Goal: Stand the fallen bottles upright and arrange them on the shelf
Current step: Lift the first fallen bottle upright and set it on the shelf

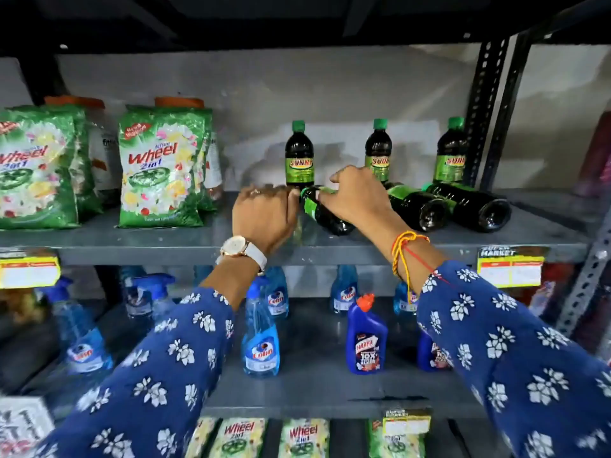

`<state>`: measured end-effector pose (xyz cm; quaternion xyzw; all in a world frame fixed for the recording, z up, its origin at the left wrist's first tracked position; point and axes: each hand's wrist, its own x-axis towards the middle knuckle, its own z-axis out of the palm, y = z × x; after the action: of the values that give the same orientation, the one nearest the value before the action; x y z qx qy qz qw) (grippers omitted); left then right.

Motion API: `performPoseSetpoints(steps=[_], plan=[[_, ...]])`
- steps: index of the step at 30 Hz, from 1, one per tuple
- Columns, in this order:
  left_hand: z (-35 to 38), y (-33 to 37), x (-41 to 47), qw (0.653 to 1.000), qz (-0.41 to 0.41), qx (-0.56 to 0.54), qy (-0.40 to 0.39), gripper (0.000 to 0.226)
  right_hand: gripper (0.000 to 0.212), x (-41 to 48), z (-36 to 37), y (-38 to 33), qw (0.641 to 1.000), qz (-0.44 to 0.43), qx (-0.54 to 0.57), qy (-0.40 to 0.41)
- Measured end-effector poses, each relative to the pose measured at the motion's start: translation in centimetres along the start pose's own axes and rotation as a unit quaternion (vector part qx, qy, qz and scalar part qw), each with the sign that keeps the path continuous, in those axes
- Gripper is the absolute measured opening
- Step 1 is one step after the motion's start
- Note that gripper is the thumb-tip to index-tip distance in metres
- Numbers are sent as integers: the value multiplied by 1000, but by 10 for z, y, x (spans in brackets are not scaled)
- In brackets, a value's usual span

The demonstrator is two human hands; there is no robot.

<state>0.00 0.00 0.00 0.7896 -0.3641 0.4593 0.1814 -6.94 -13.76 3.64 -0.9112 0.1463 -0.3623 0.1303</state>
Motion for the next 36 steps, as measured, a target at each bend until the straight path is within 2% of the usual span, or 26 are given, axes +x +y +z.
performPoseSetpoints(steps=[4, 7, 9, 12, 13, 15, 17, 19, 20, 22, 25, 29, 31, 36], plan=[[19, -1, -35, 993, -58, -45, -96, 37, 37, 13, 11, -1, 997, 59, 1, -54], [26, -5, -38, 990, -84, -34, -105, 38, 46, 24, 26, -2, 991, 70, -38, -103], [27, -4, -37, 991, -86, -25, -102, 38, 55, 38, 33, -6, 988, 80, -55, -118], [27, -4, -39, 992, -83, -27, -91, 36, 83, 41, 46, -6, 968, 139, -138, -155], [27, -4, -39, 992, -84, -30, -89, 35, 80, 40, 54, 5, 967, 156, -117, -166], [26, -4, -39, 992, -85, -37, -86, 35, 56, 33, 64, 25, 954, 195, -20, -228], [27, -5, -39, 992, -86, -37, -84, 35, 46, 36, 56, 25, 967, 185, -14, -174], [28, -5, -39, 992, -86, -42, -87, 34, 54, 42, 44, 13, 982, 170, -11, -77], [28, -5, -39, 992, -84, -46, -88, 34, 56, 43, 40, 5, 982, 178, 27, -55], [28, -6, -39, 991, -82, -53, -87, 35, 60, 40, 39, 5, 970, 202, 133, -16], [28, -6, -38, 991, -82, -57, -86, 34, 42, 34, 50, 7, 947, 194, 253, 20], [28, -6, -38, 991, -80, -63, -85, 31, 34, 28, 59, -4, 927, 165, 333, 56], [29, -6, -39, 992, -76, -55, -84, 30, 39, 25, 64, -7, 930, 149, 328, 68], [31, -7, -39, 993, -70, -33, -88, 31, 71, 18, 75, -14, 943, 122, 298, 82]])
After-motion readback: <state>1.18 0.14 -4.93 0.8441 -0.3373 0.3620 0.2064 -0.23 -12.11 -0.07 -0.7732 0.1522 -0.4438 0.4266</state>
